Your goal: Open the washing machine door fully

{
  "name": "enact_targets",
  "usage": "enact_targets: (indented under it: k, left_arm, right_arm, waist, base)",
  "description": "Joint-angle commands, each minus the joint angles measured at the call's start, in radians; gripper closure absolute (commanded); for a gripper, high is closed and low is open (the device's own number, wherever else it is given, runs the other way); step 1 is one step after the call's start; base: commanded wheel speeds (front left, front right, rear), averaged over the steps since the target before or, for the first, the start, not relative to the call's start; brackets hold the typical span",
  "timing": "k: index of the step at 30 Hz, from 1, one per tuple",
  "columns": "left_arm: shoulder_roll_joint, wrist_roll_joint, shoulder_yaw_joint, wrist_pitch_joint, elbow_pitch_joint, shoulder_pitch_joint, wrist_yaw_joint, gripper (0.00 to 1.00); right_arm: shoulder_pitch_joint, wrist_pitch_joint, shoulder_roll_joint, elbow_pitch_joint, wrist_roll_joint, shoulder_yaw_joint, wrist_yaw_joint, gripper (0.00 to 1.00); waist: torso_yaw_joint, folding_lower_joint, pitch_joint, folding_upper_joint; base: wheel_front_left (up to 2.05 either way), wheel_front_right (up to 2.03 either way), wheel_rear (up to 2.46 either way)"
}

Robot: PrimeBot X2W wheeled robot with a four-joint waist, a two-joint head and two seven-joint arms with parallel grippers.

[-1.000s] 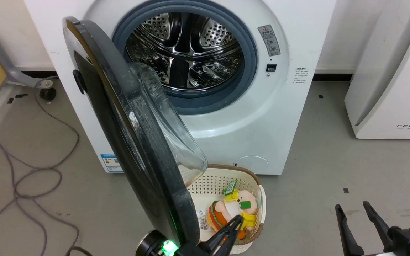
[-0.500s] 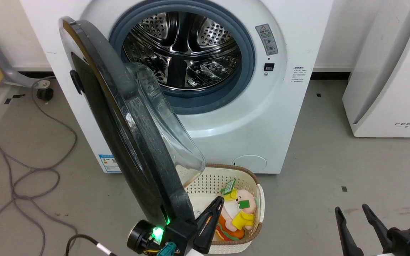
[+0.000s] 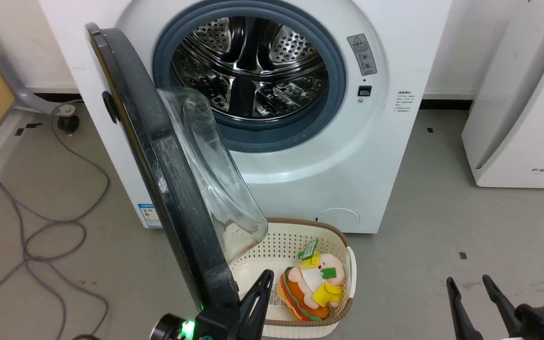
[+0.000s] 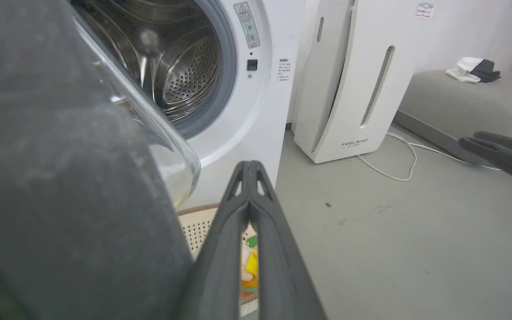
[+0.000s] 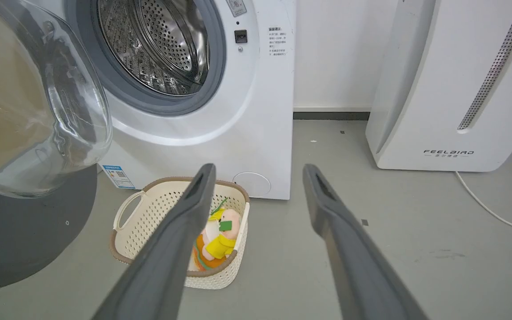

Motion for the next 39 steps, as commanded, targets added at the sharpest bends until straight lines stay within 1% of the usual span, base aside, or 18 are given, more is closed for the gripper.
enact_targets:
  k: [1, 7, 14, 21, 26, 32, 39]
  left_arm:
    - [0.008, -0.002, 0.005, 0.0, -0.008, 0.015, 0.007, 1.0]
    - [0.023, -0.007, 0.013, 0.012, -0.071, 0.069, 0.035, 1.0]
    - [0.038, -0.01, 0.032, 0.015, -0.122, 0.111, 0.068, 1.0]
    - [0.052, -0.013, 0.062, 0.009, -0.153, 0.143, 0.104, 1.0]
    - [0.063, -0.019, 0.094, 0.001, -0.159, 0.156, 0.132, 1.0]
    - [0.081, -0.032, 0.145, -0.013, -0.158, 0.169, 0.162, 1.0]
    - [0.109, -0.055, 0.219, -0.031, -0.139, 0.173, 0.193, 1.0]
  right_arm:
    - [0.018, -0.001, 0.004, 0.004, 0.004, 0.001, -0.001, 0.0]
    - [0.018, -0.005, 0.004, 0.019, 0.007, 0.0, -0.001, 0.0]
    - [0.016, -0.009, 0.004, 0.035, 0.006, -0.005, -0.001, 0.0]
    - [0.012, -0.015, 0.004, 0.051, 0.008, -0.007, -0.001, 0.0]
    - [0.008, -0.016, 0.004, 0.057, 0.009, -0.006, -0.001, 0.0]
    - [0.006, -0.014, 0.004, 0.057, 0.008, -0.008, -0.001, 0.0]
    - [0.006, -0.008, 0.004, 0.057, 0.013, -0.004, -0.001, 0.0]
  waist:
    - [0.006, 0.0, 0.0, 0.0]
    - [0.052, 0.0, 0.0, 0.0]
    - [0.132, 0.0, -0.001, 0.0]
    - [0.216, 0.0, -0.002, 0.0]
    - [0.262, 0.0, 0.0, 0.0]
    - [0.289, 0.0, 0.001, 0.0]
    - [0.292, 0.0, 0.003, 0.0]
  base:
    - [0.0, 0.0, 0.0]
    - [0.0, 0.0, 0.0]
    - [0.0, 0.0, 0.0]
    - [0.0, 0.0, 0.0]
    - [0.0, 0.0, 0.0]
    - [0.0, 0.0, 0.0]
    - [0.0, 0.0, 0.0]
